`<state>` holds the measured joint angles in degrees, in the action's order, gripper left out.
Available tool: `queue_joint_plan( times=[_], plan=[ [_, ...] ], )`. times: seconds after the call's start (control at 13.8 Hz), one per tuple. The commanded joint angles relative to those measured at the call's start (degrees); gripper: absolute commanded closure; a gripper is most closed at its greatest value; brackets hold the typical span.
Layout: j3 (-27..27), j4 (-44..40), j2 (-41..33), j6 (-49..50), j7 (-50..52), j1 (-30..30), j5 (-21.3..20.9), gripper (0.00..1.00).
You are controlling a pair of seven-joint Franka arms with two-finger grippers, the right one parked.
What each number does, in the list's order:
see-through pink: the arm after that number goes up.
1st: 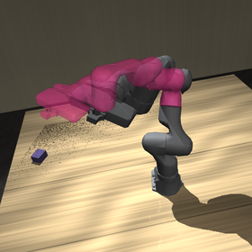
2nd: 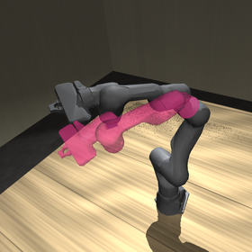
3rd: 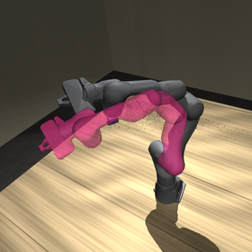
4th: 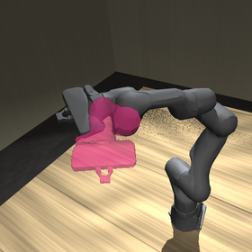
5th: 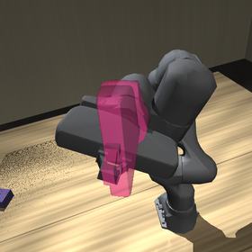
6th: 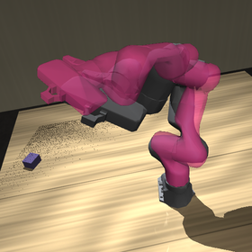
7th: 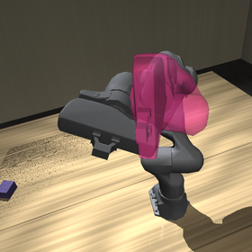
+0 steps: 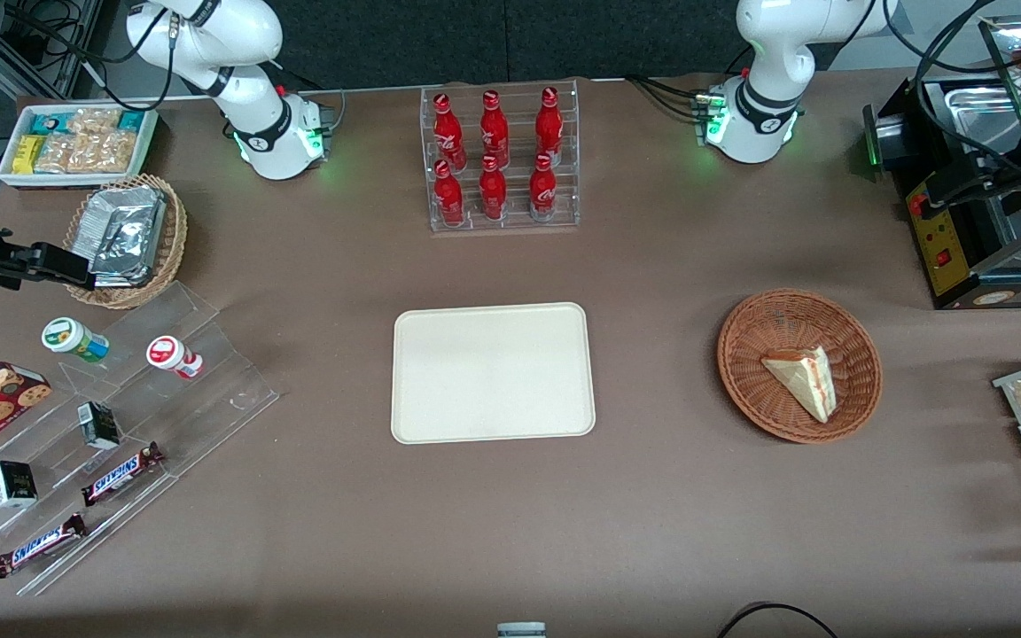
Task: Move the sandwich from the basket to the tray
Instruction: 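Move the left gripper over the sandwich in the wicker basket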
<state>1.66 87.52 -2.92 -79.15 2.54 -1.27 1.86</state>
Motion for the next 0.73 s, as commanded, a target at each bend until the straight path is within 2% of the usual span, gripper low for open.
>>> queue_joint_plan(
  times=[0.0,0.22,0.44,0.65],
  plan=[
    [0.1,-0.95,0.46,0.05,0.27,0.65,-0.37,0.0],
    [0.1,-0.95,3.08,-0.65,5.51,0.66,-0.81,0.0],
    [0.62,2.28,6.34,-6.78,21.06,0.74,-3.09,0.0],
    [0.54,9.22,7.75,-16.97,35.9,0.66,-2.31,0.0]
  ],
)
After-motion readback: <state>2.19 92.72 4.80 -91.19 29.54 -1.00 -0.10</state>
